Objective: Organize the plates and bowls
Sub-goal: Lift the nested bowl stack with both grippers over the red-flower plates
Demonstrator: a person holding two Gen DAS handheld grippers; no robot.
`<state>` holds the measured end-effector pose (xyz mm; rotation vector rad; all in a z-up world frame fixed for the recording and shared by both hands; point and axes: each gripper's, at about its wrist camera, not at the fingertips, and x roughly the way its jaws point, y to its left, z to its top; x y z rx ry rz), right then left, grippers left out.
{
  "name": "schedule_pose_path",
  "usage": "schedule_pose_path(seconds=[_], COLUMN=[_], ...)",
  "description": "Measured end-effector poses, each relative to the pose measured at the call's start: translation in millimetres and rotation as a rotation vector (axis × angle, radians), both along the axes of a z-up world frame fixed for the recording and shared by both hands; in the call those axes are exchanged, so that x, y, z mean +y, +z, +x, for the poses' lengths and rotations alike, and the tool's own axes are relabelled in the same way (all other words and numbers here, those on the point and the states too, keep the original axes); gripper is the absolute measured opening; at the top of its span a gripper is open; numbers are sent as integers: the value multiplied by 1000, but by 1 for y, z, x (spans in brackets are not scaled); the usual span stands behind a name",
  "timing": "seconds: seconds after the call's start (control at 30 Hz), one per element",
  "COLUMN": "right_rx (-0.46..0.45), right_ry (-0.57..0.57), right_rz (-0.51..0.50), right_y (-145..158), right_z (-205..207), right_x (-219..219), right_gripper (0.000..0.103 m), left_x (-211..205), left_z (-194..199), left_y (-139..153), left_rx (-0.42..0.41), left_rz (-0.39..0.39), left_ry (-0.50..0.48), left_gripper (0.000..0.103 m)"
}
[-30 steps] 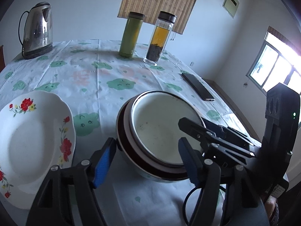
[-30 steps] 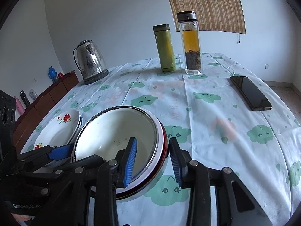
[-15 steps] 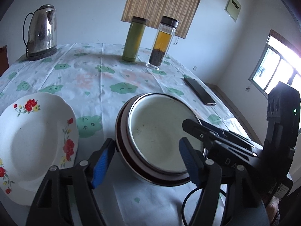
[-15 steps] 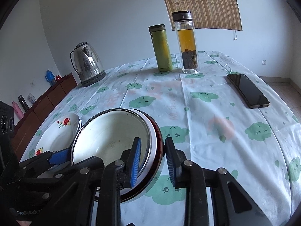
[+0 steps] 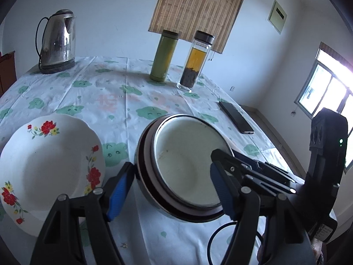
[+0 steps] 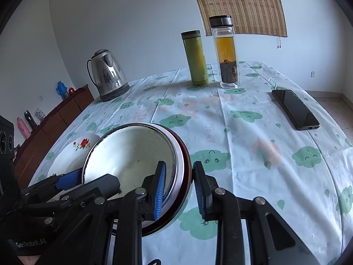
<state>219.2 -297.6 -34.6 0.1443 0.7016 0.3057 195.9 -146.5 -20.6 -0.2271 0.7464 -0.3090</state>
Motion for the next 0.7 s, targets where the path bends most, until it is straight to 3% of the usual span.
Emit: schedule_pose_path(seconds=[0.7], right_rx=[-49], right_ry=[54], right_rz=[-10], right_y=[28], right_z=[-7], right_x=[32], right_gripper=[28], left_x=[35], left_z=[-12], left_y=[22], left_rx=[-67], left_rz=[-26], left_ry=[83], left_gripper=[70])
